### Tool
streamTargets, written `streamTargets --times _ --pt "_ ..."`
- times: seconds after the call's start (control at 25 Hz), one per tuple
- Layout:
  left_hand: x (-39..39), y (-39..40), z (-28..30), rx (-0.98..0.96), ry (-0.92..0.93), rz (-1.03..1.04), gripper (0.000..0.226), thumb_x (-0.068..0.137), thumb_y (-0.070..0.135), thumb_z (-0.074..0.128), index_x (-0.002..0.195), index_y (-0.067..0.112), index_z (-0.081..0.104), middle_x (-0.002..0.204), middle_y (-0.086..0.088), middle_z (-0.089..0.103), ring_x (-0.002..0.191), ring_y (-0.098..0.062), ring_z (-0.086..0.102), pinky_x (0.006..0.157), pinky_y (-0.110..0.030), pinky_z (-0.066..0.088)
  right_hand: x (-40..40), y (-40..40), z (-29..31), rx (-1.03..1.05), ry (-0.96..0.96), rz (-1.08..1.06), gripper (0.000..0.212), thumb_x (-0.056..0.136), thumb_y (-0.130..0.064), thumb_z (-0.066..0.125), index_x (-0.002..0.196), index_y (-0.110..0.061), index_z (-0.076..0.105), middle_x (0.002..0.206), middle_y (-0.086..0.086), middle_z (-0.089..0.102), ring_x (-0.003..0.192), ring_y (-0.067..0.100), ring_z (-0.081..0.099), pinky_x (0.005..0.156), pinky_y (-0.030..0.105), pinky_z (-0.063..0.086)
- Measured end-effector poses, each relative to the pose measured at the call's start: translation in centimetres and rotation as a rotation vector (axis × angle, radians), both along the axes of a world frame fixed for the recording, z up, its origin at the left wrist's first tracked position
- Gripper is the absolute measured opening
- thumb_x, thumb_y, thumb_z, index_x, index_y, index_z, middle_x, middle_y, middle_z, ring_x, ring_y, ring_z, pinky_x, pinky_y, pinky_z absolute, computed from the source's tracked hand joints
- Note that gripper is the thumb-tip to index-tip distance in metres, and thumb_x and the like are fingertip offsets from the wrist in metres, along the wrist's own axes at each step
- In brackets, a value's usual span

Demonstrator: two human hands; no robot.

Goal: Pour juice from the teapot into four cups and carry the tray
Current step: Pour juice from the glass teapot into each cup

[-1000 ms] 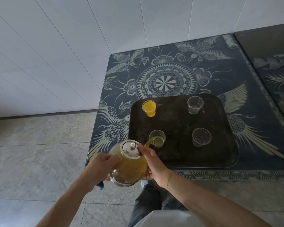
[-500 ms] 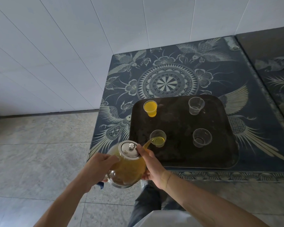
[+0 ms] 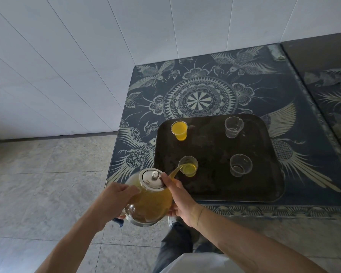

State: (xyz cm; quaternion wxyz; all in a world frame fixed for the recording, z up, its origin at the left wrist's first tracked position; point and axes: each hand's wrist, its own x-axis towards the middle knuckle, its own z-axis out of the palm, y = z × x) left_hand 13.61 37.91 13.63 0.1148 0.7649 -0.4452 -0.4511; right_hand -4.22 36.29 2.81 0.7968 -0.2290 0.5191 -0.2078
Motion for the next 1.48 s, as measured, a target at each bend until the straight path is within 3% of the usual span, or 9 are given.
streamTargets --times 0.16,0.44,0.6,0.76,0.88,1.12,1.36,1.48 --pt "0.2 -0.2 0.1 0.001 -0.022 -0.002 0.046 0.088 0.028 0.065 0.046 0.018 0.051 0.042 0.003 0.037 0.034 -0.007 0.032 0.033 -0.018 0.032 0.1 -0.1 0.1 0.009 -0.002 -0.007 0.083 0.076 -0.083 0.059 0.142 -0.035 0.042 0.131 0.008 0.063 0.118 0.030 0.063 0.081 0.040 0.058" --pt "0.1 -0.6 0.2 0.026 -0.028 0.018 0.049 0.088 0.029 0.065 0.042 0.018 0.051 0.041 0.004 0.039 0.032 -0.009 0.037 0.033 -0.019 0.035 0.1 -0.2 -0.1 0.011 0.002 -0.007 0.086 0.074 -0.084 0.059 0.142 -0.034 0.042 0.130 0.006 0.062 0.116 0.028 0.063 0.089 0.044 0.060" --pt "0.0 -0.8 0.3 0.031 -0.035 0.014 0.038 0.087 0.032 0.065 0.054 0.015 0.059 0.047 0.000 0.041 0.040 -0.013 0.040 0.046 -0.025 0.042 0.1 -0.4 -0.2 0.018 -0.003 -0.013 0.084 0.076 -0.083 0.059 0.142 -0.034 0.041 0.130 0.007 0.062 0.116 0.029 0.063 0.094 0.047 0.059" --pt "-0.2 -0.9 0.6 0.030 -0.034 -0.006 0.034 0.088 0.033 0.064 0.061 0.011 0.062 0.054 -0.006 0.044 0.050 -0.020 0.042 0.056 -0.033 0.043 0.0 -0.4 0.1 0.019 -0.013 -0.016 0.083 0.077 -0.083 0.058 0.142 -0.034 0.041 0.130 0.006 0.062 0.115 0.029 0.064 0.078 0.038 0.059" --pt "-0.3 -1.0 0.6 0.025 -0.040 -0.021 0.033 0.088 0.031 0.064 0.062 0.012 0.060 0.056 -0.007 0.041 0.054 -0.021 0.039 0.059 -0.034 0.039 -0.1 -0.5 0.1 0.019 -0.020 -0.023 0.083 0.076 -0.083 0.058 0.142 -0.034 0.042 0.130 0.006 0.063 0.115 0.029 0.064 0.077 0.038 0.058" --pt "-0.3 -1.4 0.5 0.026 -0.057 -0.037 0.033 0.089 0.030 0.064 0.063 0.011 0.060 0.056 -0.008 0.040 0.049 -0.018 0.039 0.051 -0.026 0.037 -0.1 -0.6 -0.2 0.016 -0.022 -0.020 0.086 0.073 -0.085 0.058 0.142 -0.035 0.042 0.132 0.006 0.062 0.118 0.030 0.063 0.089 0.043 0.059" --pt "-0.2 -1.4 0.4 0.062 -0.045 0.003 0.046 0.089 0.031 0.064 0.046 0.016 0.061 0.049 -0.004 0.045 0.036 -0.016 0.046 0.040 -0.025 0.044 0.1 -0.4 -0.6 0.019 -0.035 -0.020 0.084 0.074 -0.085 0.059 0.139 -0.035 0.044 0.129 0.007 0.064 0.116 0.029 0.064 0.089 0.044 0.060" --pt "-0.2 -1.2 0.3 0.053 -0.068 -0.013 0.041 0.089 0.030 0.064 0.051 0.013 0.060 0.050 -0.004 0.045 0.035 -0.012 0.043 0.037 -0.022 0.040 0.1 -0.3 -0.9 0.022 -0.038 -0.018 0.083 0.074 -0.085 0.060 0.138 -0.034 0.045 0.129 0.008 0.065 0.115 0.029 0.065 0.093 0.047 0.060"
